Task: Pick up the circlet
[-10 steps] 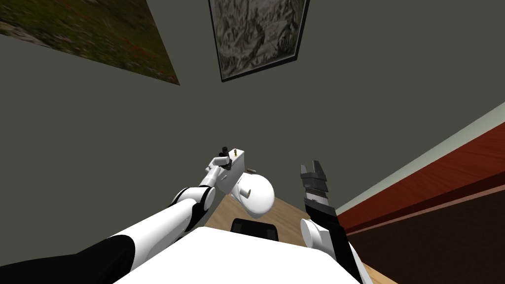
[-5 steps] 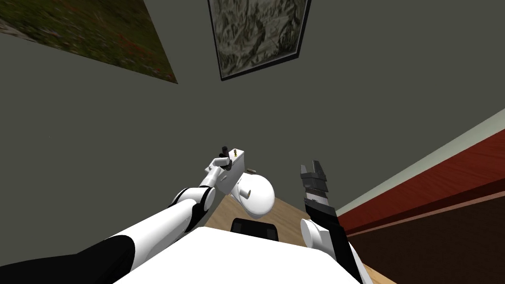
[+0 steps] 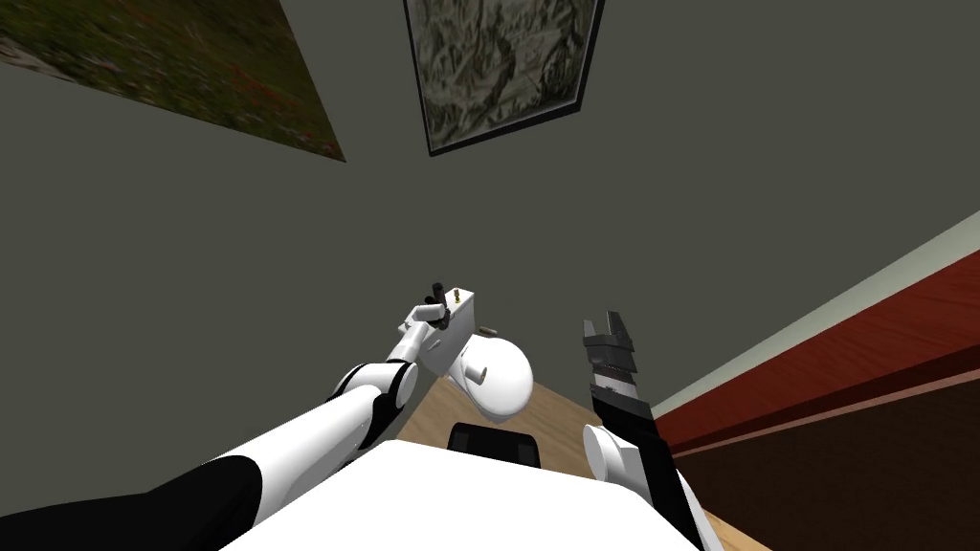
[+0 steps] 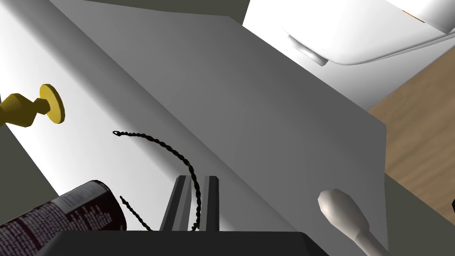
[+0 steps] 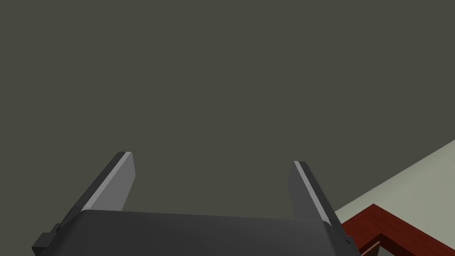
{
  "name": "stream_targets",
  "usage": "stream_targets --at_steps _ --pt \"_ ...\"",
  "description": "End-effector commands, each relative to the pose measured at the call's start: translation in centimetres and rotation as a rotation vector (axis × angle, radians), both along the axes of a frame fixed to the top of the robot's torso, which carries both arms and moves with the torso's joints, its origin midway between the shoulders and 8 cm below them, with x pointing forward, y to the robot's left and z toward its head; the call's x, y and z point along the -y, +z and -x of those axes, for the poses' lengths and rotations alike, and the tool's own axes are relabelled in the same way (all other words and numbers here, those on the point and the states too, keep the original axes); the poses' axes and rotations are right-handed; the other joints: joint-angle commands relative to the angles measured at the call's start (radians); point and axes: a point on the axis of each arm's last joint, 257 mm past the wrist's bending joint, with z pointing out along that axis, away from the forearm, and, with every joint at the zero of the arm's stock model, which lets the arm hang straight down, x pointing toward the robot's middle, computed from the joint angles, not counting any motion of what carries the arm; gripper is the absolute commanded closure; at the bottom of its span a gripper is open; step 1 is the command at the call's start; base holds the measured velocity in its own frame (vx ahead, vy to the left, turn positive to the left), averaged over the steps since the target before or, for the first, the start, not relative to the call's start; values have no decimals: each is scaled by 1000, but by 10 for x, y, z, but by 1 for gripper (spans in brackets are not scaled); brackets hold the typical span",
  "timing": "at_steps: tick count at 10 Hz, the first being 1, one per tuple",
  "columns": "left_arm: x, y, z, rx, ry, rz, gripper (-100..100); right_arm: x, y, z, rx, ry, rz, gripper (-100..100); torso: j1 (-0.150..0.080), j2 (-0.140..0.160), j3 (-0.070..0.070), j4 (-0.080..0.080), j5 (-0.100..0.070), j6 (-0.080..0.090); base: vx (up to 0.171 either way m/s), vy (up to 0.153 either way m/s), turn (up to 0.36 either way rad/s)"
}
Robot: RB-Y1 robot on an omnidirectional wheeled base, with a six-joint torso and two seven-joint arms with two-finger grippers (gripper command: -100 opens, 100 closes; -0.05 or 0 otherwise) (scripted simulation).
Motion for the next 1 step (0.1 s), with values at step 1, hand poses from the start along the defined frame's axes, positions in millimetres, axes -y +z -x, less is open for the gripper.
stream_targets --at_steps 1 --pt "0 0 0 0 0 0 0 0 0 0 0 0 0 0 0 0 0 0 0 0 0 0 0"
